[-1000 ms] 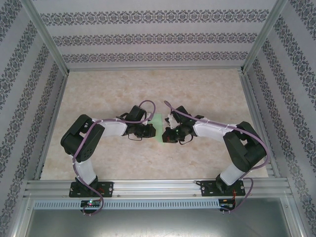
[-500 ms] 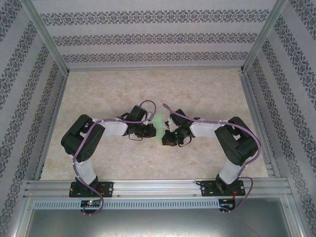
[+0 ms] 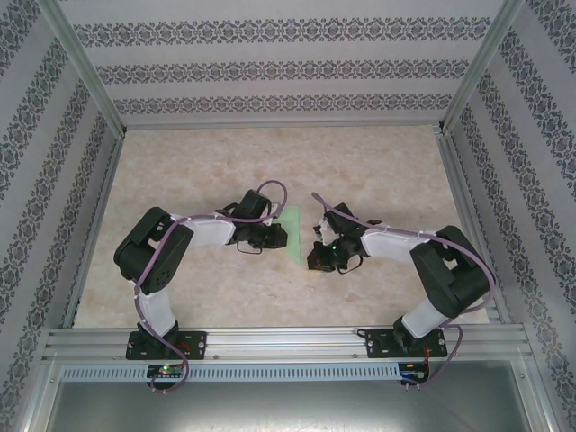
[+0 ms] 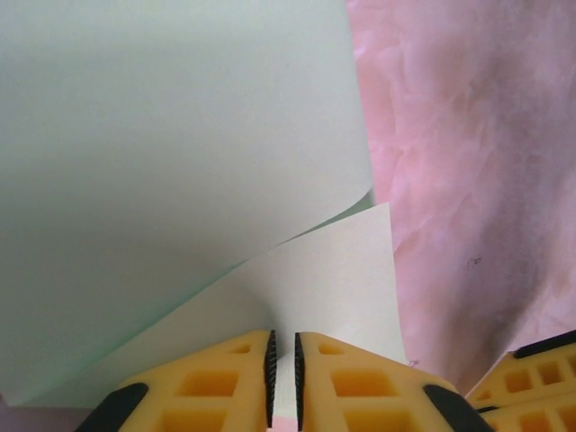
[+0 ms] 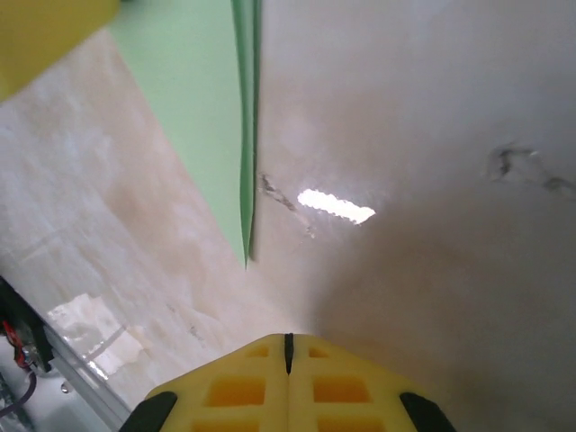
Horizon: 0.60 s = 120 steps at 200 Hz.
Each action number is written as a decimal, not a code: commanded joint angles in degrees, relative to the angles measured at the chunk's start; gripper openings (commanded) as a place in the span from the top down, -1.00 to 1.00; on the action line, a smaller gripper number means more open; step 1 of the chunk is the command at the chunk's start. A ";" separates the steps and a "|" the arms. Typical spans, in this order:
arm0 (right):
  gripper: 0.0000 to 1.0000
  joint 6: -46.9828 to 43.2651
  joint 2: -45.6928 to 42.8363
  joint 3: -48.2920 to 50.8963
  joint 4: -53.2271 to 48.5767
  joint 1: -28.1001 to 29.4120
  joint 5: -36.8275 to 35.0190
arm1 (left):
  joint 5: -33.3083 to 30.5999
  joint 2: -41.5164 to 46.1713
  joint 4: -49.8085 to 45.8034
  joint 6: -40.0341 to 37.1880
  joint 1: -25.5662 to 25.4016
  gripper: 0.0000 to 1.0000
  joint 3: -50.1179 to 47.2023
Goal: Fold a paper plane with a square sheet of paper (fold left side to right side)
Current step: Third fold the triangle at the center of the table, then fourth fold the wing at the center of the table.
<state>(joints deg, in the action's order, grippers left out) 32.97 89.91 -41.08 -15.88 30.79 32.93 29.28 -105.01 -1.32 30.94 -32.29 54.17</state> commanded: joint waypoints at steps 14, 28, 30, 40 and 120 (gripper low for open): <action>0.72 -3.65 -2.38 -4.85 0.14 -1.53 -3.33 | 0.63 6.80 -3.95 0.61 0.01 0.47 3.19; 0.58 -5.55 -0.91 -6.87 2.03 -1.58 -3.89 | 0.15 9.54 -5.88 0.80 0.92 0.40 3.90; 0.55 -5.72 -0.71 -7.12 2.26 -1.60 -4.09 | -0.25 9.78 -6.23 0.84 1.07 0.39 3.90; 0.43 -6.74 0.27 -7.80 4.67 -1.59 -4.54 | -1.82 12.00 -7.28 1.91 2.05 0.34 3.12; -0.01 -12.43 9.12 -11.34 13.90 -1.87 -0.55 | -2.95 17.07 -4.55 11.10 6.71 -0.02 -7.09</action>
<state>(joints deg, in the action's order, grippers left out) 23.33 96.57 -50.68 -4.36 29.34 30.28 26.92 -88.77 -5.72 39.18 -25.47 48.38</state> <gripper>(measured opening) 0.513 0.500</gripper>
